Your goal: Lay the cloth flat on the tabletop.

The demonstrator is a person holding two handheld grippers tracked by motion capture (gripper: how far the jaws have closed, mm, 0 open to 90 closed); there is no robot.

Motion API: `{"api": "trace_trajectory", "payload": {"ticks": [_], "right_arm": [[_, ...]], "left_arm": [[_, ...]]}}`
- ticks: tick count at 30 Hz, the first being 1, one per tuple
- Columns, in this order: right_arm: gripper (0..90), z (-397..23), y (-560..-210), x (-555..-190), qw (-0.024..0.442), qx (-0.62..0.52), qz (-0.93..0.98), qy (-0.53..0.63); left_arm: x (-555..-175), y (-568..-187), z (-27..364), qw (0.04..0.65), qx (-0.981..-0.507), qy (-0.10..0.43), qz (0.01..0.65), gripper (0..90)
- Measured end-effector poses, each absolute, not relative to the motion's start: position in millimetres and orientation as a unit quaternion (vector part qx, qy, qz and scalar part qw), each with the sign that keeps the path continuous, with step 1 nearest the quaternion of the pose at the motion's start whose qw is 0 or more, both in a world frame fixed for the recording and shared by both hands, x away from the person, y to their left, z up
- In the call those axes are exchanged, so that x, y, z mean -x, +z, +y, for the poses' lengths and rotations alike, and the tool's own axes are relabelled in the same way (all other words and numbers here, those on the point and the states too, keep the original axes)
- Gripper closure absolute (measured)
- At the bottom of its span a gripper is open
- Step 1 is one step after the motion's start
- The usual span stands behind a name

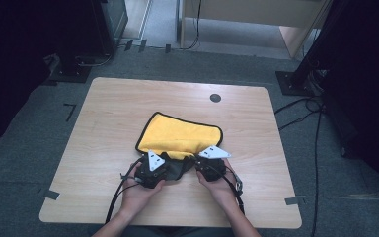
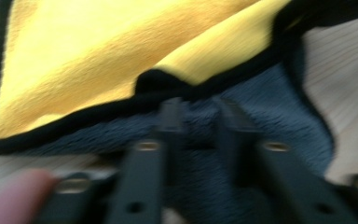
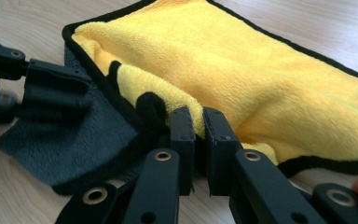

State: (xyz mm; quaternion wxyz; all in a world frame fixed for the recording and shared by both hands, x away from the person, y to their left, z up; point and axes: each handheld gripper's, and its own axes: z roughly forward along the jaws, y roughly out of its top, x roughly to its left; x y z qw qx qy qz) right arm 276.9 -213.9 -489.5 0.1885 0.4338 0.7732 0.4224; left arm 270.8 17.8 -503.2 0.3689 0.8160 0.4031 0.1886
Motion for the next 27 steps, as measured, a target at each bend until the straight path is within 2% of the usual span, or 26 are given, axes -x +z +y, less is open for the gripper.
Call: {"api": "trace_trajectory", "payload": {"ticks": [1,8,10,12,13,14,15,16,17,18,19,20,21,23,25,27], "right_arm": [[84.2,-214,-489,-277,0.189,-0.434,0.773,0.422],[84.6,-239,-485,-266,0.184,-0.445,0.763,0.431],[84.5,-242,-483,-262,0.178,-0.445,0.761,0.437],[84.5,-239,-483,-260,0.175,-0.443,0.762,0.438],[84.5,-239,-483,-260,0.175,-0.443,0.762,0.438],[84.4,-236,-484,-259,0.179,-0.438,0.764,0.438],[84.4,-229,-486,-259,0.182,-0.435,0.766,0.436],[84.4,-229,-486,-259,0.182,-0.435,0.766,0.436],[84.4,-228,-487,-259,0.183,-0.434,0.766,0.438],[84.3,-226,-487,-258,0.182,-0.435,0.765,0.440],[84.4,-225,-487,-258,0.185,-0.434,0.765,0.439],[84.4,-225,-488,-257,0.188,-0.432,0.767,0.437],[84.5,-227,-489,-255,0.191,-0.432,0.766,0.435],[84.6,-229,-490,-255,0.190,-0.435,0.765,0.435],[84.8,-234,-491,-256,0.192,-0.442,0.763,0.431],[85.1,-240,-491,-256,0.198,-0.443,0.763,0.427]], "left_arm": [[-271,-503,18,0.369,-0.816,0.189,0.403,90.0],[-282,-492,68,0.394,-0.779,0.187,0.451,90.0],[-277,-484,70,0.442,-0.771,0.142,0.435,89.5],[-269,-484,47,0.427,-0.803,0.118,0.399,68.6],[-269,-484,47,0.427,-0.803,0.118,0.399,56.9],[-264,-487,32,0.415,-0.817,0.113,0.384,56.9],[-259,-494,15,0.389,-0.833,0.113,0.375,43.0],[-258,-499,6,0.372,-0.841,0.117,0.374,43.0],[-258,-506,-2,0.353,-0.846,0.132,0.378,39.4],[-258,-509,-4,0.357,-0.840,0.149,0.380,40.6],[-258,-508,-4,0.360,-0.834,0.153,0.388,45.8],[-259,-506,-2,0.365,-0.832,0.158,0.388,55.3],[-261,-503,6,0.375,-0.828,0.160,0.384,81.3],[-263,-503,12,0.386,-0.824,0.144,0.389,87.2],[-269,-502,31,0.412,-0.804,0.117,0.412,87.6],[-277,-499,57,0.424,-0.781,0.123,0.441,89.0]]}}
